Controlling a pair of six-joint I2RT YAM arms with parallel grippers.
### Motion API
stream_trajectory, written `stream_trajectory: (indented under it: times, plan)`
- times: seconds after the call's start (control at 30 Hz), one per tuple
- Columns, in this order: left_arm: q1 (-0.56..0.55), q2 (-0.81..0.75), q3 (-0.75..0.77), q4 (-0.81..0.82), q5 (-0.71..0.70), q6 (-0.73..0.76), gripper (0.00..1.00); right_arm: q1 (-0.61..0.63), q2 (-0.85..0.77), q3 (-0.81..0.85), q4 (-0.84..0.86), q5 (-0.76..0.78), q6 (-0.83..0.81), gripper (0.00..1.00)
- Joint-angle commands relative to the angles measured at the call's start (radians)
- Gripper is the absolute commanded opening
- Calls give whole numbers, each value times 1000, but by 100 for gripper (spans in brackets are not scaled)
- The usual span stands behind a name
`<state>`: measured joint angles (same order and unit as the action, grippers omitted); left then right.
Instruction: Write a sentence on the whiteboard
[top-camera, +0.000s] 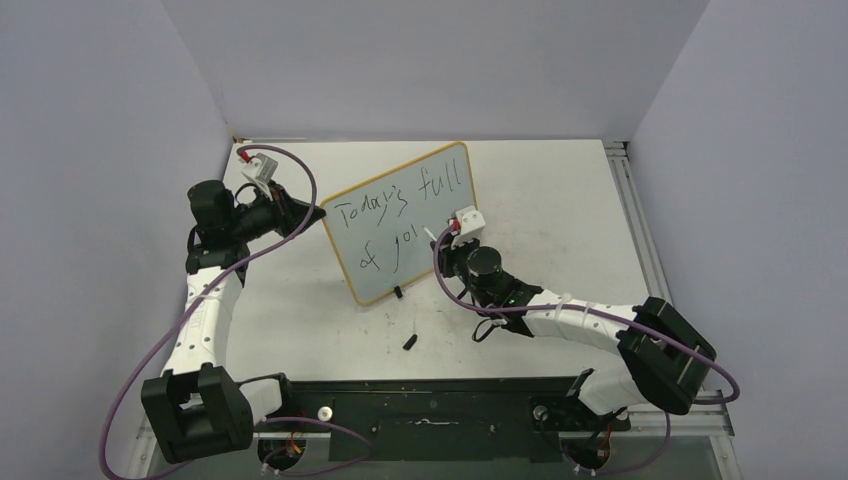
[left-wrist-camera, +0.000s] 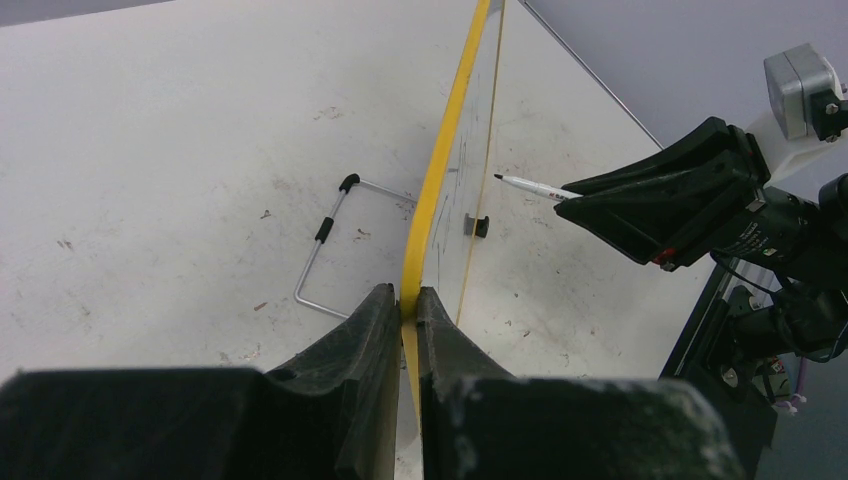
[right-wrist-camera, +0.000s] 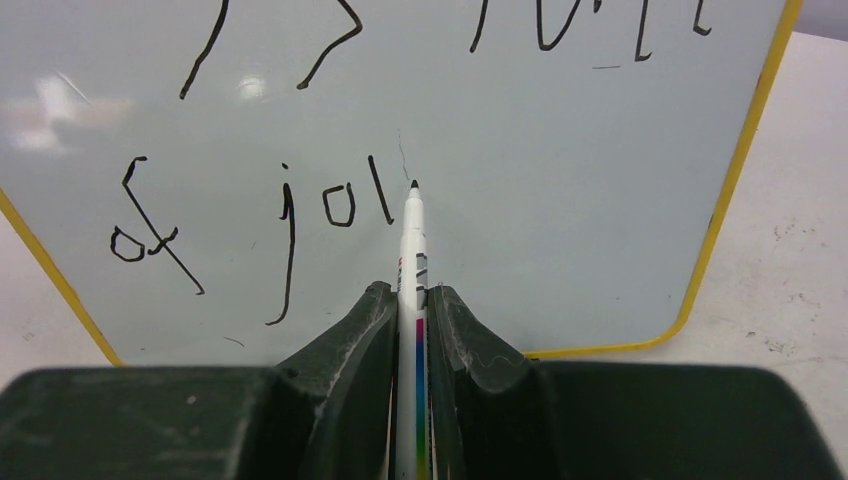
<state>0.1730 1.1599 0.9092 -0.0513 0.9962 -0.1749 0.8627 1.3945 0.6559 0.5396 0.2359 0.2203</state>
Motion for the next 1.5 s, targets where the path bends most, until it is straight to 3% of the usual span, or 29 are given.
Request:
stream_trajectory:
  times: [0.0,0.93,1.47]
  plan:
    - [3,-3,12,53,29,-8,0,-8,-16,22,63,41,-23,5]
    - [4,-4,12,53,32,-9,0,-10,80,41,113,12,-26,5]
    - [4,-12,11,53,35,-12,0,109,91,-48,68,34,77,5]
